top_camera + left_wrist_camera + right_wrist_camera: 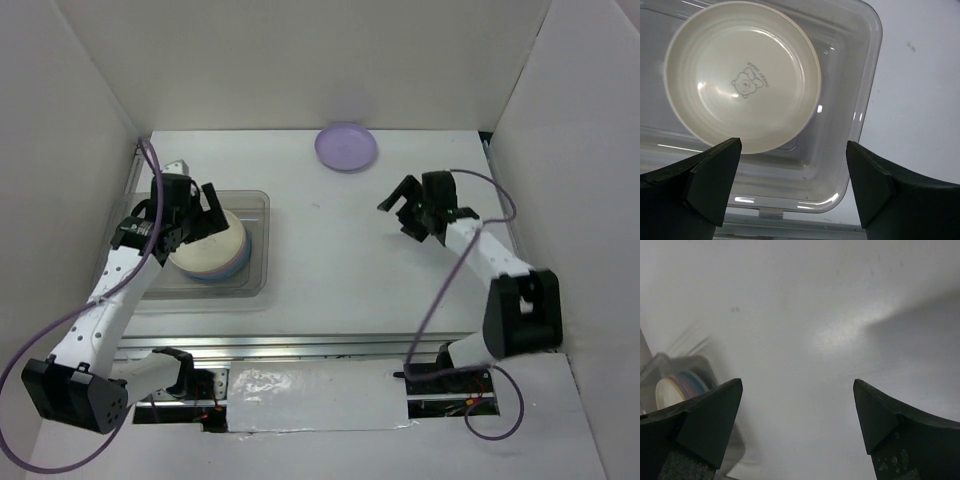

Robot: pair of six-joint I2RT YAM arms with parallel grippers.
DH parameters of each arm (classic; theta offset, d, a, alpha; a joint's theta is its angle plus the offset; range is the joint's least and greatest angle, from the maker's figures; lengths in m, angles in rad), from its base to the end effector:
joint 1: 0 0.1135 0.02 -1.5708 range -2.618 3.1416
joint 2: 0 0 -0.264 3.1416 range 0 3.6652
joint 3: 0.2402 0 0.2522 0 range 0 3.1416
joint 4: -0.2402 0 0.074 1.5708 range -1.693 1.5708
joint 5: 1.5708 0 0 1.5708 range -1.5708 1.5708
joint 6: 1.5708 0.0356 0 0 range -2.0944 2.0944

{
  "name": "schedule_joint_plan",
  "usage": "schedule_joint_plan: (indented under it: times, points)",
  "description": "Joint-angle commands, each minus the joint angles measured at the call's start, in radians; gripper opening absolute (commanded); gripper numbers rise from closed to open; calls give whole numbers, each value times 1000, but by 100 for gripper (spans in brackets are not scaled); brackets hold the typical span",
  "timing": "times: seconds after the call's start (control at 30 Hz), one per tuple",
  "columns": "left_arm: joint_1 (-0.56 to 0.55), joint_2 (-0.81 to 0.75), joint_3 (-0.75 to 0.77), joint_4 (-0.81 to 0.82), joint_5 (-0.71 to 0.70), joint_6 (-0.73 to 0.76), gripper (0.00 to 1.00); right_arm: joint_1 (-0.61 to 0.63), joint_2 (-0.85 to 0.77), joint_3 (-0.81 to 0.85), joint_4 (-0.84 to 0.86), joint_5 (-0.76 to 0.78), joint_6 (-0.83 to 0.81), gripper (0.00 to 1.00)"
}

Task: Place the plates into the plastic bin on the countertop

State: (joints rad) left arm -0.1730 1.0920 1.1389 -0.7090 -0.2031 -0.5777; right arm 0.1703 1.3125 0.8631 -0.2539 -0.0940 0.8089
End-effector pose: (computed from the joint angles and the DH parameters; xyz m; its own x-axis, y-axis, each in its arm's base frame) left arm 0.2240 -0.0319 0.3523 -0.5138 -0.4532 -0.7284 -0.3207 0.8890 -0.3268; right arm 0.2781 0.0512 0.2456 -0.6131 0.6255 -0.4826 0.2960 0.7482 0.5937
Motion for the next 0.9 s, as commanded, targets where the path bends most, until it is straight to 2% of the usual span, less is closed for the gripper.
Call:
schedule_joint_plan:
  times: [0.0,0.03,0.07,0.13,0.17,0.3,0.33,0.4,0.43,0.47,0.6,0.73,0.8,0.87]
  points:
    - [-54,29,28,39,25,9,99,-64,251,258,105,-42,16,100]
    - [-83,38,54,40,28,4,99,-77,409,325,96,-70,4,100]
    - [-98,54,62,48,36,-1,99,-92,485,470,72,-117,-2,100]
    - [-144,78,94,87,45,-4,99,-101,680,620,26,-135,-8,98]
    - [-158,115,108,109,51,-1,99,-106,732,737,-5,-138,-4,98]
    - [-210,265,241,118,74,-16,99,-129,951,1014,-67,-165,29,98]
    - [-242,304,278,118,61,-17,99,-126,1056,1172,-94,-180,27,98]
    - [-264,331,294,169,50,-30,99,-123,1167,1346,-188,-211,24,99]
    - [-276,366,317,187,56,-31,99,-126,1267,1507,-240,-234,30,99]
    - [-279,396,332,222,68,-34,99,-123,1303,1560,-248,-237,35,100]
    - [-302,531,459,191,107,-39,99,-121,1344,1581,-193,-211,101,100]
    - [-336,537,446,194,34,-22,99,-89,1413,1675,-252,-202,107,97]
    - [-333,520,424,183,24,-27,99,-69,1418,1660,-257,-173,105,93]
    - [-329,479,394,177,19,-25,99,-63,1403,1604,-239,-159,118,84]
